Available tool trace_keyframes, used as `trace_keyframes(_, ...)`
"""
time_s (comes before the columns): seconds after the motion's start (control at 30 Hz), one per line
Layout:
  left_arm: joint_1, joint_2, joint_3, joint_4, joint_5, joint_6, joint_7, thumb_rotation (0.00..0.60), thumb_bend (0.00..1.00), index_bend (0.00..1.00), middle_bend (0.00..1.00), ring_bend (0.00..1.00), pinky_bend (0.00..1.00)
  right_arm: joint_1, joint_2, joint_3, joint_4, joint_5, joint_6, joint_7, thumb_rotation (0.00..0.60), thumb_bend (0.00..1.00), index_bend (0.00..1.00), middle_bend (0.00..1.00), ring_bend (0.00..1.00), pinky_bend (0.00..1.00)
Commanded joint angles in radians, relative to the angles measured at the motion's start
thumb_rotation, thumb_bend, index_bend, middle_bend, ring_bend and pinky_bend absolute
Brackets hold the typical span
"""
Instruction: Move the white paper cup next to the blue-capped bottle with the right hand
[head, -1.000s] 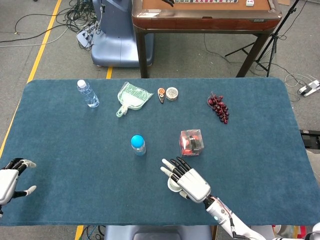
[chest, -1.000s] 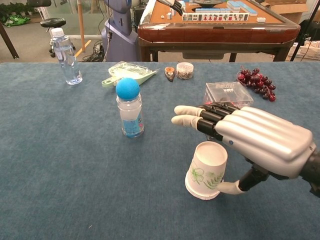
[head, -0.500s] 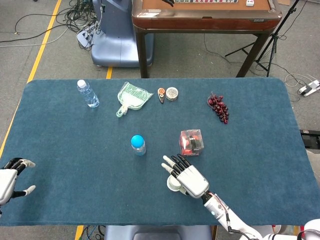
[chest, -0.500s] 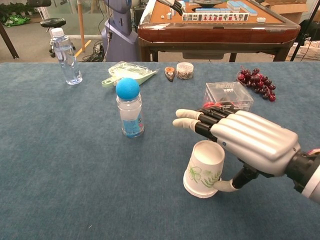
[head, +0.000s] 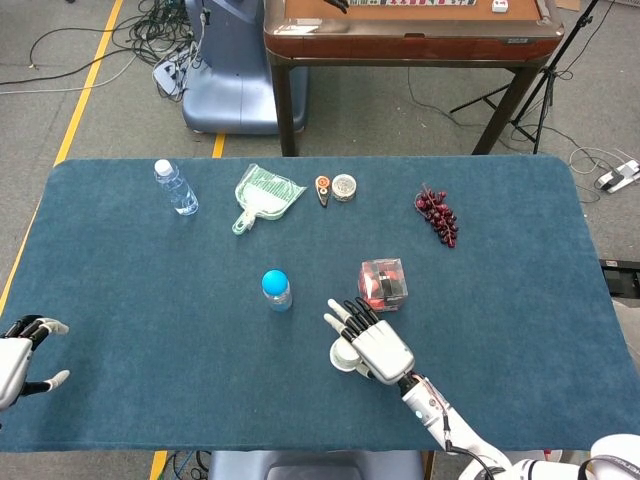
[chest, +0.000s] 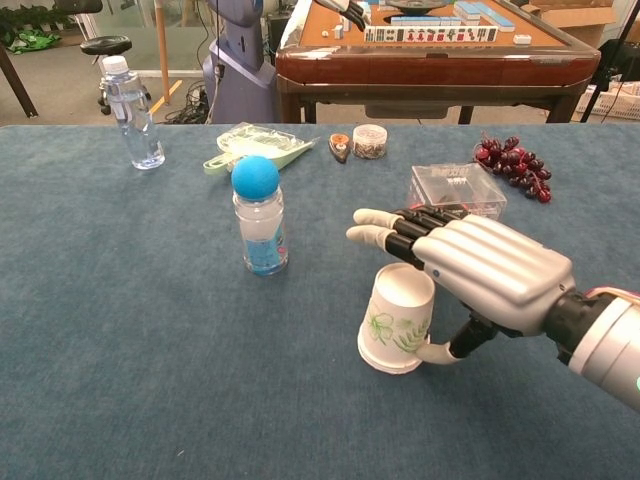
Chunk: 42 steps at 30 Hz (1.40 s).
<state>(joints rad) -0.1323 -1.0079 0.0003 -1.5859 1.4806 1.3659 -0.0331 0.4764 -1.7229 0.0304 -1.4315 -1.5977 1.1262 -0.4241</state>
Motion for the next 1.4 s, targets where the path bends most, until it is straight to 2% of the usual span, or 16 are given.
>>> trace_keyframes(0.03,0.0,0.001,0.0,0.0,-0.001,0.0,-0.001,0.6,0.06,0.35,0.31,0.2,0.43,0.006,-0.012,0.007,0.012,0.008,-0.004,0.0,0.6,0.0,0.06,0.0,0.0,0.07)
trace_keyframes(1.4,0.004,0.011,-0.003,-0.003,-0.006,0.0,-0.016,0.6,0.06,0.35,0.31,0.2,0.43,0.111,-0.13,0.103,0.145,0.121,-0.038,-0.011,0.6,0.0,0.06,0.0,0.0,0.07)
